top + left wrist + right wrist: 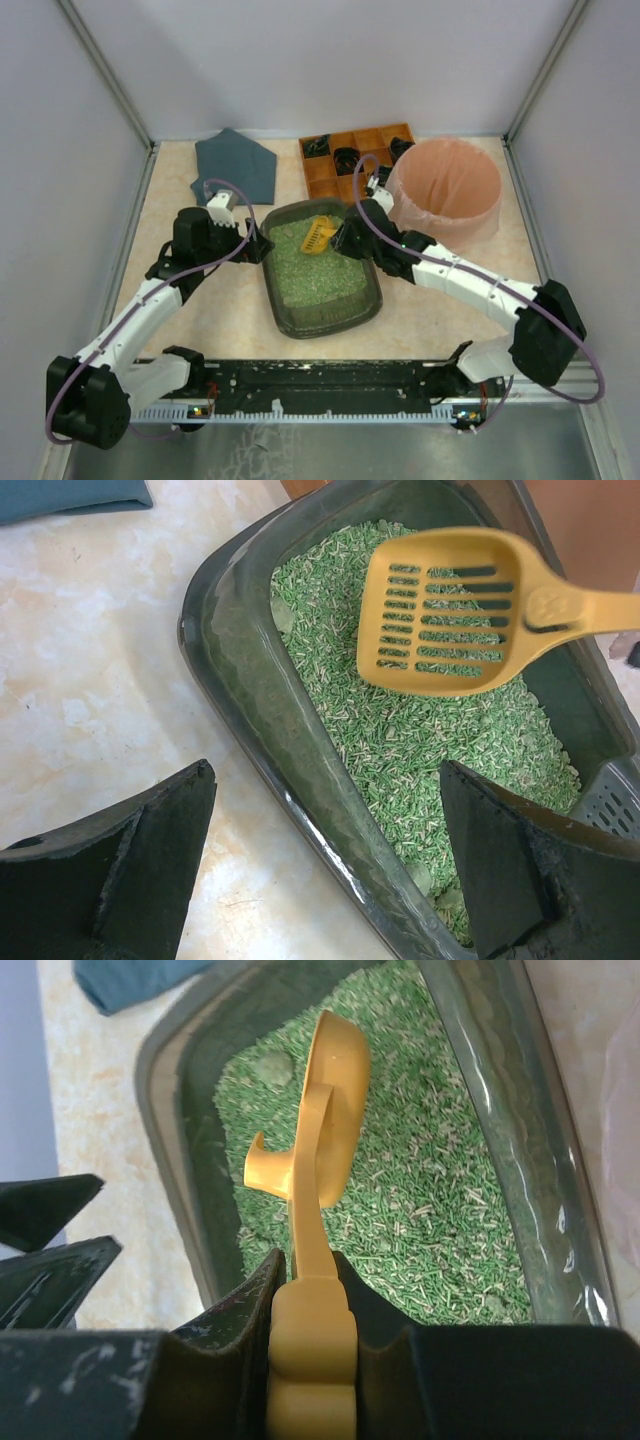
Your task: Clean the litter box
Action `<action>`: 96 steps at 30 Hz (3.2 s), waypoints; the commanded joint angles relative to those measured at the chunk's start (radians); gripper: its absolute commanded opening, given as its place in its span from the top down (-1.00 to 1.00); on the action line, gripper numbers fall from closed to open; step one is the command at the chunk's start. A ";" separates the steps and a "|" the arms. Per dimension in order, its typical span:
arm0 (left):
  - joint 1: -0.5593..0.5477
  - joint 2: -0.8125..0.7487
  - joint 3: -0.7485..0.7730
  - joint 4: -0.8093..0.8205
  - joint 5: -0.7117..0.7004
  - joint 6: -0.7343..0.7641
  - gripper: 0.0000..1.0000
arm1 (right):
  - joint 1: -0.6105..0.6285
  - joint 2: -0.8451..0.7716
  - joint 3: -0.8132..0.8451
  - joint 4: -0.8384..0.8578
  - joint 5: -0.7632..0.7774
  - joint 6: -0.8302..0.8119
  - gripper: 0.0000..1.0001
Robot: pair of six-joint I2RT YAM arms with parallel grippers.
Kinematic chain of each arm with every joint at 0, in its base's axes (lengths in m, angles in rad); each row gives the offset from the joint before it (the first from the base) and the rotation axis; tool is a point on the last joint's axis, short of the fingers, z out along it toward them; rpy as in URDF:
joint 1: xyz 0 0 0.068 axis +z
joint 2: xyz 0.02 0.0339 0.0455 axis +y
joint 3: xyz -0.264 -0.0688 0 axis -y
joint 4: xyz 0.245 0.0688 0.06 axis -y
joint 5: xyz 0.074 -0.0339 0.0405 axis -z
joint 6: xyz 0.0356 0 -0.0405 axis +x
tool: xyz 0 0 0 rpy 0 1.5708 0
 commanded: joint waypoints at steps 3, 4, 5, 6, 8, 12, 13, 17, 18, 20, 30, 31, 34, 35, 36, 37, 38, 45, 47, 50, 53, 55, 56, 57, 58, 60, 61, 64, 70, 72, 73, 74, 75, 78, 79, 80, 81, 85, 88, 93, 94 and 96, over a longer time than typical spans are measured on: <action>0.006 -0.018 0.018 0.009 0.004 -0.011 -0.94 | 0.045 0.096 0.103 -0.045 0.090 0.175 1.00; 0.006 -0.017 0.020 0.007 0.003 -0.011 -0.94 | 0.049 0.107 0.108 -0.049 0.097 0.194 1.00; 0.006 -0.017 0.020 0.007 0.004 -0.012 -0.94 | 0.050 0.118 0.112 -0.047 0.097 0.209 1.00; 0.006 -0.017 0.019 0.007 0.006 -0.011 -0.94 | 0.050 0.130 0.116 -0.043 0.097 0.220 1.00; 0.006 -0.021 0.019 0.008 0.010 -0.014 -0.94 | 0.052 0.152 0.130 -0.047 0.095 0.241 1.00; 0.006 -0.020 0.018 0.011 0.012 -0.015 -0.94 | 0.057 0.181 0.158 -0.079 0.119 0.300 1.00; 0.006 -0.019 0.019 0.011 0.016 -0.015 -0.94 | 0.057 0.186 0.162 -0.088 0.125 0.317 1.00; 0.006 -0.017 0.019 0.012 0.024 -0.018 -0.94 | 0.059 0.213 0.183 -0.110 0.133 0.352 1.00; 0.007 -0.018 0.019 0.013 0.025 -0.018 -0.94 | 0.058 0.225 0.189 -0.110 0.129 0.354 1.00; 0.007 -0.016 0.018 0.013 0.024 -0.018 -0.94 | 0.059 0.246 0.204 -0.108 0.114 0.355 1.00; 0.007 -0.013 0.020 0.016 0.022 -0.016 -0.94 | 0.058 0.303 0.170 -0.004 0.015 0.378 1.00; 0.007 -0.012 0.020 0.016 0.024 -0.016 -0.94 | 0.058 0.305 0.154 0.009 0.008 0.385 1.00; 0.008 -0.012 0.019 0.021 0.024 -0.016 -0.94 | 0.059 0.303 0.113 0.055 -0.008 0.415 1.00; 0.009 -0.008 0.020 0.022 0.027 -0.017 -0.94 | 0.058 0.300 0.094 0.078 -0.011 0.419 1.00; 0.009 -0.005 0.021 0.020 0.035 -0.017 -0.94 | 0.059 0.299 0.075 0.093 -0.011 0.427 1.00; 0.009 -0.002 0.022 0.020 0.041 -0.018 -0.93 | 0.058 0.299 0.055 0.104 -0.009 0.435 1.00; 0.009 -0.001 0.023 0.018 0.046 -0.021 -0.93 | 0.059 0.298 0.041 0.110 -0.006 0.444 1.00; 0.009 -0.021 0.014 0.021 0.034 -0.020 -0.93 | 0.059 0.271 -0.101 0.243 0.003 0.481 1.00; 0.010 -0.019 0.015 0.021 0.039 -0.021 -0.93 | 0.058 0.272 -0.135 0.288 -0.010 0.484 1.00; 0.008 -0.020 0.015 0.018 0.037 -0.020 -0.93 | 0.058 0.274 -0.175 0.342 -0.027 0.484 1.00; 0.009 -0.020 0.013 0.019 0.033 -0.019 -0.93 | 0.058 0.268 -0.213 0.415 -0.033 0.485 1.00; 0.009 -0.019 0.014 0.019 0.035 -0.019 -0.93 | 0.056 0.260 -0.244 0.465 -0.037 0.482 1.00; 0.010 -0.018 0.015 0.019 0.037 -0.019 -0.93 | 0.054 0.256 -0.257 0.495 -0.041 0.481 1.00; 0.010 -0.017 0.014 0.020 0.037 -0.019 -0.93 | 0.052 0.251 -0.273 0.525 -0.049 0.479 1.00; 0.009 -0.017 0.014 0.022 0.037 -0.020 -0.92 | 0.047 0.248 -0.287 0.557 -0.057 0.476 1.00; 0.009 -0.016 0.016 0.021 0.038 -0.019 -0.92 | 0.040 0.237 -0.320 0.615 -0.073 0.473 1.00; 0.009 -0.016 0.015 0.021 0.038 -0.019 -0.92 | 0.034 0.231 -0.336 0.642 -0.079 0.473 1.00; 0.009 -0.017 0.014 0.019 0.036 -0.018 -0.91 | 0.021 0.208 -0.388 0.718 -0.083 0.473 1.00; 0.009 -0.011 0.015 0.021 0.041 -0.018 -0.91 | -0.001 0.167 -0.484 0.863 -0.082 0.499 1.00; 0.009 -0.011 0.015 0.023 0.041 -0.018 -0.91 | -0.006 0.158 -0.504 0.897 -0.081 0.502 1.00; 0.009 -0.010 0.015 0.023 0.041 -0.018 -0.90 | -0.008 0.151 -0.516 0.913 -0.079 0.504 1.00; 0.009 -0.012 0.016 0.022 0.042 -0.018 -0.90 | -0.009 0.146 -0.524 0.928 -0.078 0.505 1.00; 0.010 -0.011 0.015 0.022 0.041 -0.017 -0.90 | -0.011 0.140 -0.532 0.937 -0.075 0.507 1.00; 0.009 -0.011 0.015 0.020 0.042 -0.018 -0.90 | -0.016 0.124 -0.533 0.925 -0.074 0.508 1.00; 0.009 -0.011 0.015 0.020 0.041 -0.018 -0.90 | -0.017 0.118 -0.531 0.912 -0.075 0.507 1.00; 0.009 -0.010 0.015 0.022 0.042 -0.018 -0.90 | -0.019 0.113 -0.527 0.892 -0.074 0.503 1.00; 0.009 -0.012 0.014 0.021 0.040 -0.018 -0.89 | -0.019 0.107 -0.521 0.871 -0.074 0.498 1.00; 0.009 -0.012 0.014 0.021 0.040 -0.017 -0.89 | -0.019 0.081 -0.483 0.776 -0.083 0.450 1.00; 0.010 -0.010 0.015 0.021 0.042 -0.016 -0.89 | -0.018 0.055 -0.464 0.733 -0.105 0.396 1.00; 0.009 -0.015 0.014 0.021 0.040 -0.015 -0.89 | -0.019 0.005 -0.439 0.648 -0.151 0.269 1.00; 0.009 -0.015 0.014 0.022 0.039 -0.016 -0.89 | -0.019 -0.007 -0.438 0.634 -0.156 0.246 1.00; 0.009 -0.014 0.014 0.022 0.041 -0.015 -0.89 | -0.018 -0.028 -0.427 0.595 -0.168 0.201 1.00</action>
